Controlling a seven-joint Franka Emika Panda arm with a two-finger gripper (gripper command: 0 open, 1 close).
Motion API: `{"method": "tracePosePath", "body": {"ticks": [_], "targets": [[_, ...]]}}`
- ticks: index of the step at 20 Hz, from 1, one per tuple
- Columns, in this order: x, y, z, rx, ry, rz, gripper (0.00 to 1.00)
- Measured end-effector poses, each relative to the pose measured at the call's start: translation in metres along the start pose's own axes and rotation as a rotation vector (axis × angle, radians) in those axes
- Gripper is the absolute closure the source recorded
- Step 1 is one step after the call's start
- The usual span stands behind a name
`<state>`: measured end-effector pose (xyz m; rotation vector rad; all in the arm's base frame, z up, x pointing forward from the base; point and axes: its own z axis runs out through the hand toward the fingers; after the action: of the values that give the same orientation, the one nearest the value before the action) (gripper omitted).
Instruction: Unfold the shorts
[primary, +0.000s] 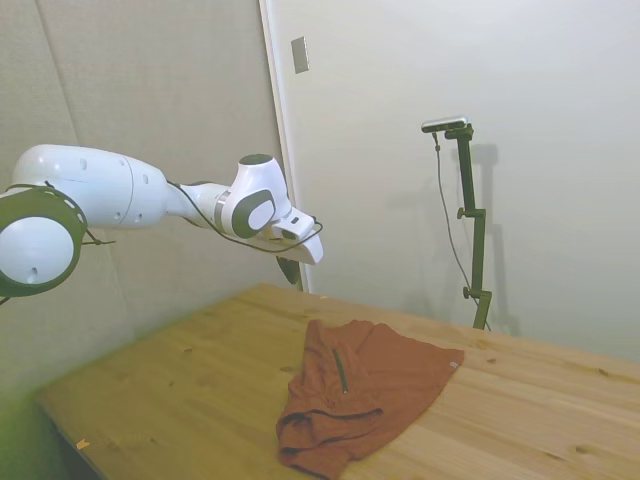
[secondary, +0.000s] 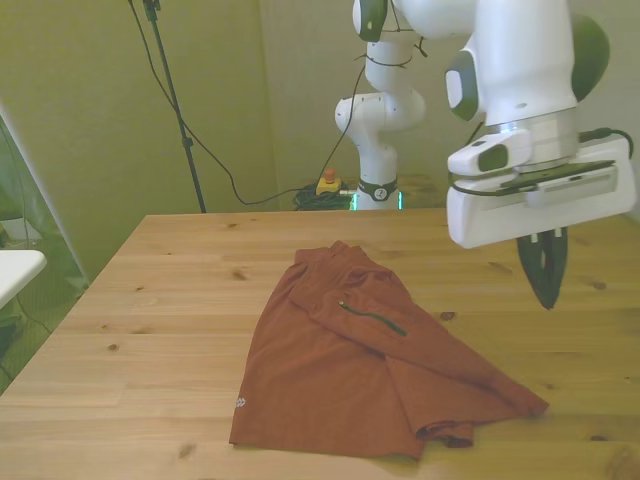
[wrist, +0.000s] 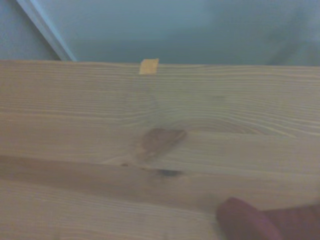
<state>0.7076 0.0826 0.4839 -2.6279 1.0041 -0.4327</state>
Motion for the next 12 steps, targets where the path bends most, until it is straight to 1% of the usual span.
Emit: {"method": "tracePosePath", "body": {"ticks": [3,6,7,9,12], "targets": [[-0.01,-0.018,0.023,-0.008,-0.008,-0.014,1.0],[-0.011,-0.026,0.046,-0.015,-0.023,-0.016,1.0],[-0.01,-0.028,0.052,-0.021,-0.03,-0.016,0.0],[-0.009,-0.031,0.06,-0.03,-0.041,-0.016,0.0],[-0.006,-0.036,0.057,-0.033,-0.048,-0.016,0.0]]}}
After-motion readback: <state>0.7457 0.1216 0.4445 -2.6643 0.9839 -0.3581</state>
